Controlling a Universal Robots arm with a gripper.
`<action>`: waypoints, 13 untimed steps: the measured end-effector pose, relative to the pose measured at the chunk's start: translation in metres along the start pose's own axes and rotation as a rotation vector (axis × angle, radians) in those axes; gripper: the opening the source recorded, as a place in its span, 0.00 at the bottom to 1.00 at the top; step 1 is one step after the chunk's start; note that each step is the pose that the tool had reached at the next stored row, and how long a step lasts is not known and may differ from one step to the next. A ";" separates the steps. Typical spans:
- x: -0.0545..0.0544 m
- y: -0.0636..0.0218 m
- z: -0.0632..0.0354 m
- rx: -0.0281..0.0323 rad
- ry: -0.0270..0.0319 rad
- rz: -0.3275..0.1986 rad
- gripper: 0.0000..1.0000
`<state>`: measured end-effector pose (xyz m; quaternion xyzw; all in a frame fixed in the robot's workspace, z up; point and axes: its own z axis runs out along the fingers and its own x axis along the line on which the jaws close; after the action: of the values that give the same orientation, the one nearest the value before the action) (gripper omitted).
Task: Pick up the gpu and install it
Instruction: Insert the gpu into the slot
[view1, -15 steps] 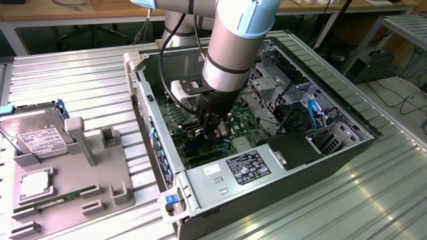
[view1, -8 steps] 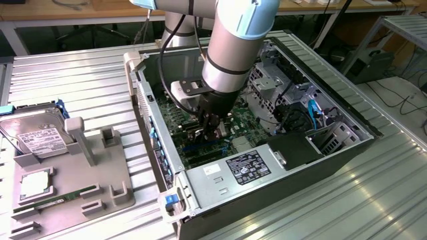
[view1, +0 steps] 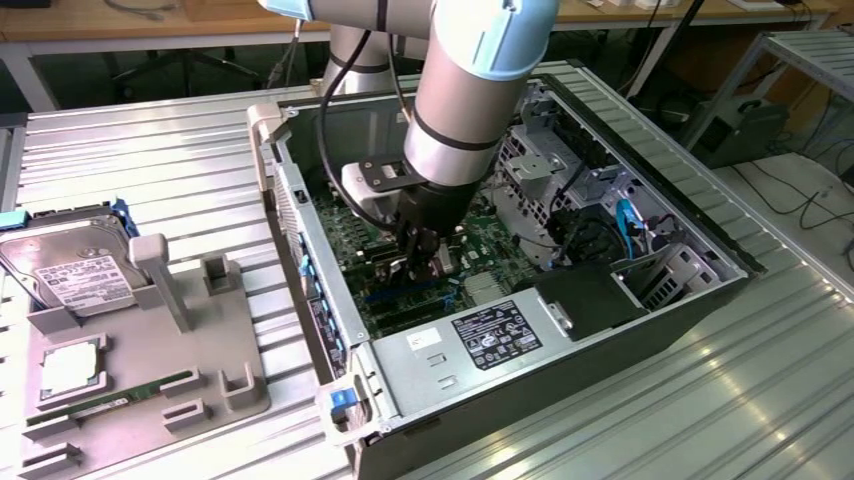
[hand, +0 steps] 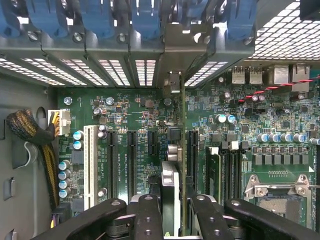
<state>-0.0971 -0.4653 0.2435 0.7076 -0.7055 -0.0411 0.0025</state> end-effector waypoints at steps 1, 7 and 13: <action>0.000 0.0000 0.0004 0.0000 0.0001 0.000 0.28; 0.000 -0.0001 0.0017 0.0000 0.0001 0.000 0.28; 0.000 -0.0001 0.0021 -0.0001 0.0002 0.000 0.28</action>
<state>-0.0971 -0.4654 0.2414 0.7075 -0.7055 -0.0410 0.0026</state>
